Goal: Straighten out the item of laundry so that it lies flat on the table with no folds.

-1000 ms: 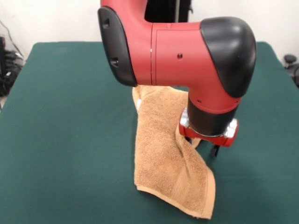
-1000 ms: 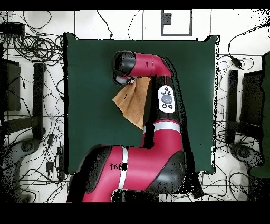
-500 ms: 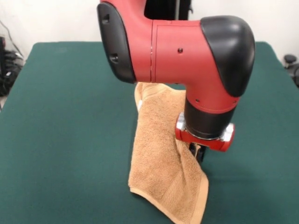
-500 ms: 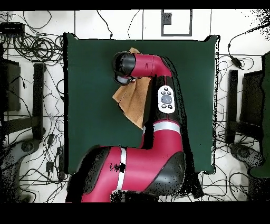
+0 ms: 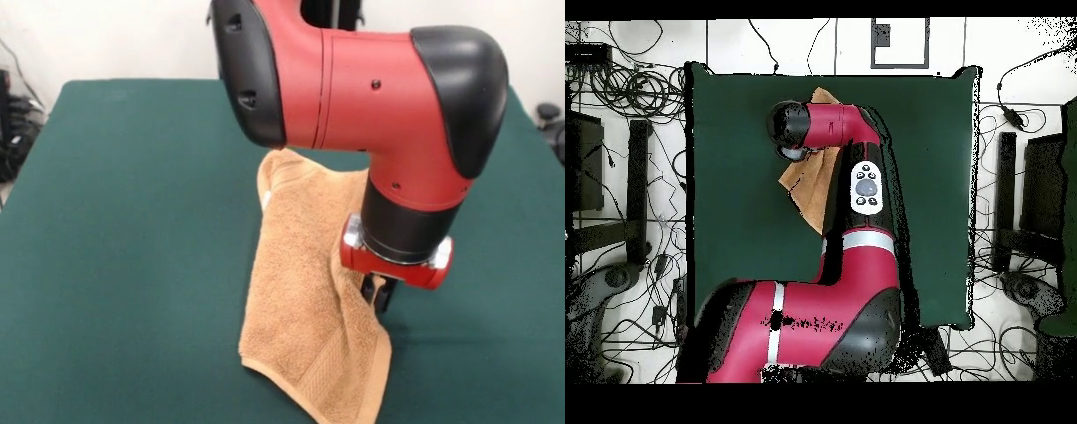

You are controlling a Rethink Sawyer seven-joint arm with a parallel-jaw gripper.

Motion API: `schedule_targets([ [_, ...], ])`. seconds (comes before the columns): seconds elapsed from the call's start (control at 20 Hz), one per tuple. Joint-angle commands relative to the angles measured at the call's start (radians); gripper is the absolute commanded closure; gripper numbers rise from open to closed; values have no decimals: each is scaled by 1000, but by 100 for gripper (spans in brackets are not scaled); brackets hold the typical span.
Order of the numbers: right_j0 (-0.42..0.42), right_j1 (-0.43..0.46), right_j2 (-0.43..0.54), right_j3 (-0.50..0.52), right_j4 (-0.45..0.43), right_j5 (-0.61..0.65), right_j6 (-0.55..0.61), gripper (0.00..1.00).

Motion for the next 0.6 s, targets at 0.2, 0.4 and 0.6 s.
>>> schedule_targets([
  [0.2, 24, 289, 43, 15, -75, -463, 194, 100],
  [0.4, 43, 295, 20, -1, -51, -434, 248, 100],
  [0.6, 38, 293, 32, 8, -27, -427, 249, 100],
])
